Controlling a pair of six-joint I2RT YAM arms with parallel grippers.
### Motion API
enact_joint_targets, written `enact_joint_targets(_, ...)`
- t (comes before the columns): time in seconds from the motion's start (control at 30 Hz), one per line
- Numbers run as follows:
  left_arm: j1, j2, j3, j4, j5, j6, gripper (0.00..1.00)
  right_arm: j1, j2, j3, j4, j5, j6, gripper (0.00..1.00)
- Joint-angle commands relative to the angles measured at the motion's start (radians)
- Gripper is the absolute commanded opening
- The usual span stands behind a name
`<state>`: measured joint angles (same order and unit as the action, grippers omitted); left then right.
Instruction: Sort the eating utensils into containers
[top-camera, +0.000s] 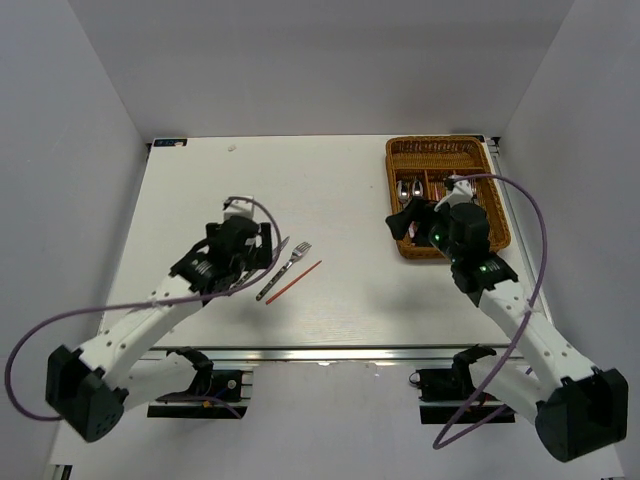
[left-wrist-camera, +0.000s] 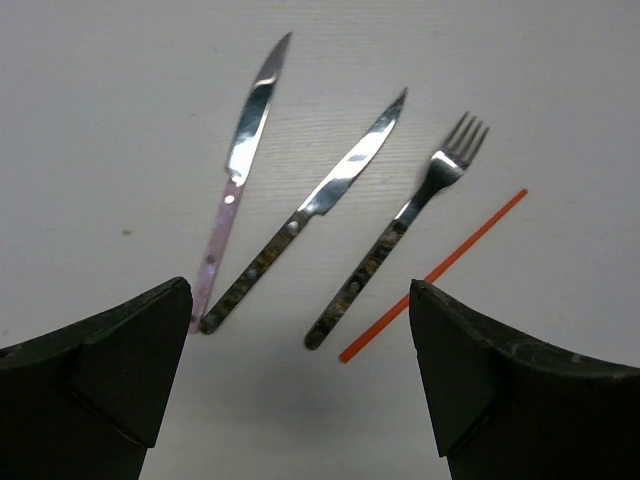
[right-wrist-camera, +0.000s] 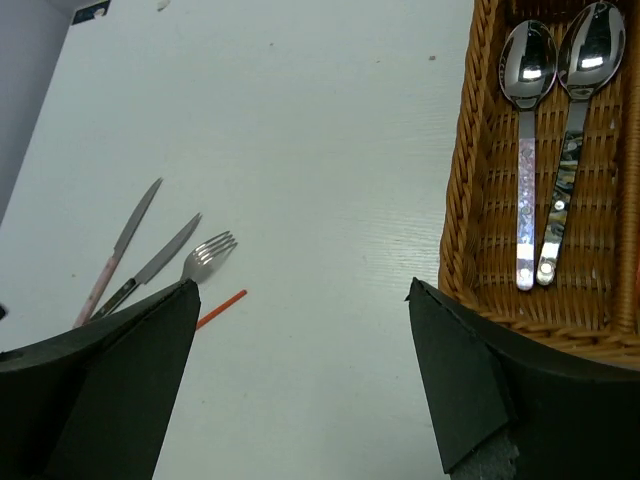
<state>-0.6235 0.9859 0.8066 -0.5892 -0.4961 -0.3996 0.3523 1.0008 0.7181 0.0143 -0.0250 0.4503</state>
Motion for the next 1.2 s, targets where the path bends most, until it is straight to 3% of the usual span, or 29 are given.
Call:
enact_joint_targets(0.0,0.002,0.146,0.139,0.054,0.175,0.041,0.98,0.005,-0.118,-0.032,-0.070,0.060,0.048,0.89)
enact_joint_targets(0.13,0.002,0.452,0.259,0.042,0.217,0.062,0.93,0.004,-0.261,-0.078,-0.137,0.036,0.005,0.88)
enact_joint_targets(0.17,0.004,0.498,0.278,0.040,0.228,0.065,0.81,0.004,-0.278,-0.080,-0.149,0.016,-0.004,0.87)
enact_joint_targets(0.27,0.004,0.641,0.344,0.014,0.246,0.058,0.69,0.005,-0.338,-0.080,-0.203,-0.030,-0.047,0.86)
enact_joint_targets(0.53,0.004,0.718,0.284,0.091,0.306,0.042,0.68,0.004,-0.422,-0.121,-0.232,-0.134,-0.070,0.86)
enact_joint_targets(0.77,0.004,0.769,0.226,0.106,0.275,0.018,0.62,0.004,-0.439,-0.140,-0.212,-0.156,-0.064,0.86)
enact_joint_targets(1.17,0.004,0.772,0.164,0.111,0.183,-0.008,0.31,0.004,-0.461,-0.151,-0.203,-0.171,-0.030,0.85)
